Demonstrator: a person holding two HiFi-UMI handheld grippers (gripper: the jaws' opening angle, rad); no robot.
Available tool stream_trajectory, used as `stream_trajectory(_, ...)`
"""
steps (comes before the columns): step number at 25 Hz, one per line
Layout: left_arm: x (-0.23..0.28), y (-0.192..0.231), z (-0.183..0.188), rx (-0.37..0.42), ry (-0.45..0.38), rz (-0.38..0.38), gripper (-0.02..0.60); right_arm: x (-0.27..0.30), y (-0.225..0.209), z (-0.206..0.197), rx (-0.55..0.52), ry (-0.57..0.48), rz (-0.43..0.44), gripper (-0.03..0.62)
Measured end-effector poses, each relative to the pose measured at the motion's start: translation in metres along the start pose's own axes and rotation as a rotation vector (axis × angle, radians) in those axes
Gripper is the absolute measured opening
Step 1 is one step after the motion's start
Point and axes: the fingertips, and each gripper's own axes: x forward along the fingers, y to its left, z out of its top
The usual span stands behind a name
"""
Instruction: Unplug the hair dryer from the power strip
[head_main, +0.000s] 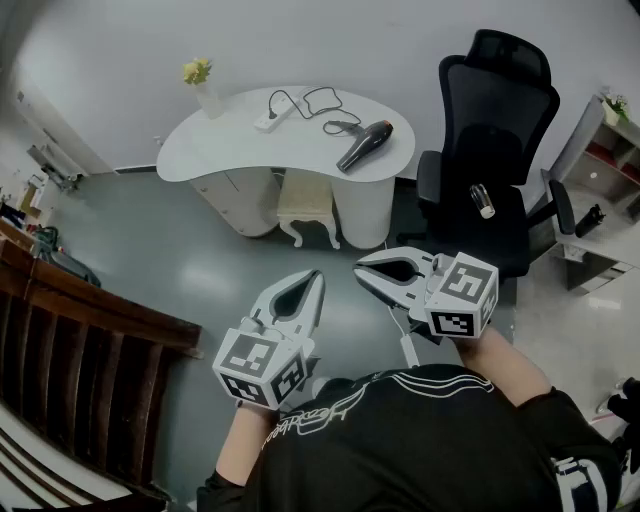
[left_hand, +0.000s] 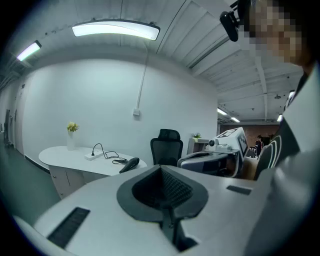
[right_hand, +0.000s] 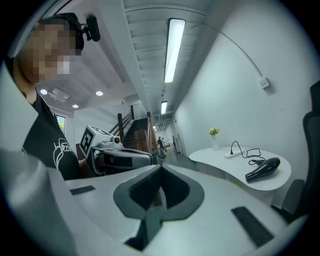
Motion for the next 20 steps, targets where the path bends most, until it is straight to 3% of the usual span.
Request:
stream_trajectory(12, 0.009, -0.006, 0.005, -0.005, -0.007, -0.007, 0.002, -0.010, -0.010, 0.004, 0.006, -0.008, -0.016, -0.003)
stream_trajectory(20, 0.007, -0.001, 0.023, -0.122, -0.064, -0.043, 0.002, -0.013, -0.017, 0.016, 0.003, -0.068, 0.012, -0.003)
